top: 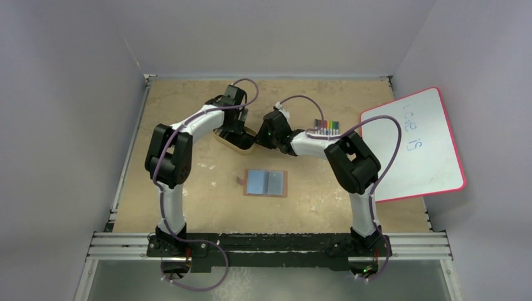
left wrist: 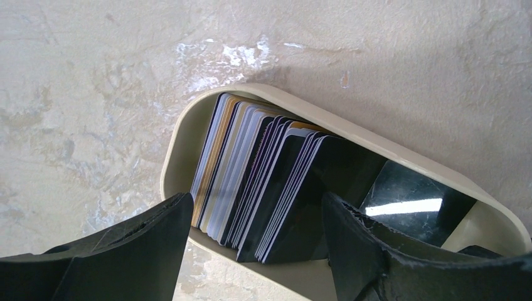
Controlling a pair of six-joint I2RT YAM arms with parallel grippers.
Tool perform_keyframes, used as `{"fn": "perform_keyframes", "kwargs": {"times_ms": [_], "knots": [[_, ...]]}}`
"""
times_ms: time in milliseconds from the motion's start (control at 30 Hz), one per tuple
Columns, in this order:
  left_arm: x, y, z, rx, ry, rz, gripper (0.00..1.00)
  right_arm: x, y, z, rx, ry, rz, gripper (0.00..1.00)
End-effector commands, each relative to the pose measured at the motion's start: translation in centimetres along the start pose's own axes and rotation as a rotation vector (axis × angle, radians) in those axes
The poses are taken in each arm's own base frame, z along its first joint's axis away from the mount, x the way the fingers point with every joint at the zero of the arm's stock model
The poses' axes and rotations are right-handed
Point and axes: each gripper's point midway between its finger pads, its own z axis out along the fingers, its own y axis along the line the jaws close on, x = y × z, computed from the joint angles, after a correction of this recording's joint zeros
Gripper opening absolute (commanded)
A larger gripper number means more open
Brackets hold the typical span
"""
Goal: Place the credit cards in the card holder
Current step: Pick up the credit card from the storage box.
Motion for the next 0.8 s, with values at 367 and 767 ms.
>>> {"fn": "perform_keyframes", "kwargs": {"times_ms": [367, 767], "knots": [[-1.5, 3.6, -1.2, -0.173, -0.032, 0.009, 0.72, 0.3, -1.5, 0.5, 0.024, -0.006, -0.094, 0.21], [-0.5, 2.0, -1.5, 0.068, 0.044, -0.131, 0.79, -1.3, -1.0, 0.4, 0.078, -0.037, -0.113, 0.34]]}}
